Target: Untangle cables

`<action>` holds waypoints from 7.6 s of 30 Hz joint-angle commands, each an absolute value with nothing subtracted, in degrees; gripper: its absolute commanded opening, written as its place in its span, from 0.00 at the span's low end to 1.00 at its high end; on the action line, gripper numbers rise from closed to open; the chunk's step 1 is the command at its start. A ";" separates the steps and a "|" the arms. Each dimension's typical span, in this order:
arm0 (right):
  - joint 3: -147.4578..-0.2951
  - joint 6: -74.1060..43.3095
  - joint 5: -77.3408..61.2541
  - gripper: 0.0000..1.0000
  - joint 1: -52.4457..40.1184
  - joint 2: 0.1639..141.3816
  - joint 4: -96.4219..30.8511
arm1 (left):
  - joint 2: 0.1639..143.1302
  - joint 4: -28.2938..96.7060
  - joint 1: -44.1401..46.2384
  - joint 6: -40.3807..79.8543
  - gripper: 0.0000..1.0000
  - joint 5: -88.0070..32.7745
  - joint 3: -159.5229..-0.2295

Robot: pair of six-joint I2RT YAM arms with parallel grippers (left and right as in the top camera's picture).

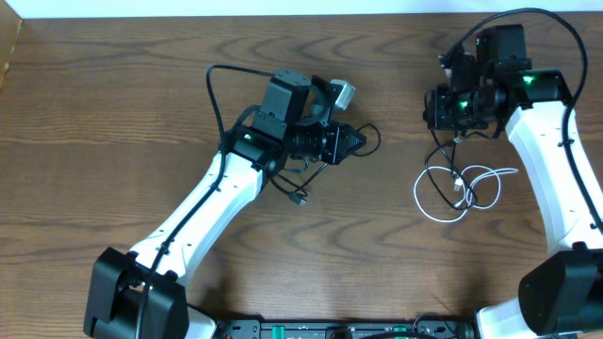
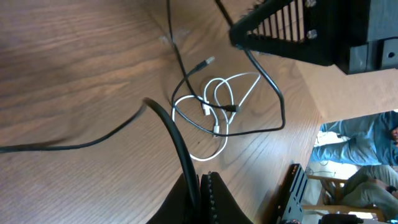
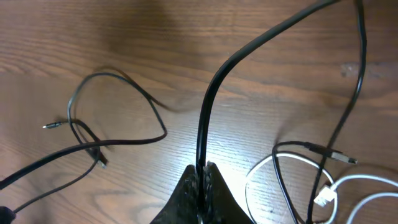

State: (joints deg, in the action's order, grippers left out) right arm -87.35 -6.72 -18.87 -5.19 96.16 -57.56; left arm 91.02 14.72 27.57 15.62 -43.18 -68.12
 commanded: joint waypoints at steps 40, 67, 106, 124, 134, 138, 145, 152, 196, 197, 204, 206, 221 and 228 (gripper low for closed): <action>-80.77 27.31 -50.39 0.64 -6.22 98.59 -54.06 | 91.31 7.14 27.57 21.43 0.08 -61.56 -68.36; -80.77 27.31 -51.83 0.50 -6.22 98.59 -53.12 | 91.31 6.94 27.57 21.80 0.08 -63.37 -68.36; -80.77 23.29 -49.52 0.01 -9.32 98.59 -47.13 | 91.31 6.46 27.55 23.24 0.08 -66.89 -68.36; -80.77 18.22 -46.65 0.01 -6.44 98.37 -51.24 | 91.31 6.37 27.46 10.17 0.54 -45.32 -68.36; -80.77 16.34 -37.08 0.01 -5.93 98.13 -55.55 | 91.31 6.33 18.57 10.33 0.61 -31.42 -68.36; -80.84 14.57 -32.82 0.01 -5.96 97.97 -55.55 | 91.31 7.33 10.79 13.21 0.61 -32.29 -68.36; -82.15 10.79 -34.35 0.01 -6.13 97.51 -54.83 | 91.31 13.72 3.88 13.34 0.61 -35.55 -68.36; -88.09 2.02 -33.65 0.01 -6.35 93.41 -56.55 | 91.31 19.16 3.66 12.51 0.61 -35.53 -68.36; -117.49 -9.34 -5.89 0.01 0.47 75.26 -93.69 | 91.31 26.81 4.56 7.07 0.59 -41.80 -68.36; -117.49 -9.34 -5.91 0.01 1.50 75.26 -94.13 | 91.31 26.81 4.71 7.07 0.59 -41.78 -68.36; -117.49 -6.68 -5.93 0.01 7.40 75.26 -96.12 | 91.29 26.81 5.72 7.07 0.60 -41.80 -68.36; -117.49 -6.33 -5.93 0.01 8.21 75.26 -96.49 | 91.29 26.76 6.13 7.03 0.60 -41.78 -68.36; -117.49 -7.92 -2.00 0.01 16.25 77.30 -94.83 | 91.24 29.98 7.60 4.99 0.60 -44.64 -68.36; -117.49 -10.68 -2.04 0.01 21.71 81.54 -91.64 | 91.24 29.91 7.60 5.15 0.59 -44.82 -68.36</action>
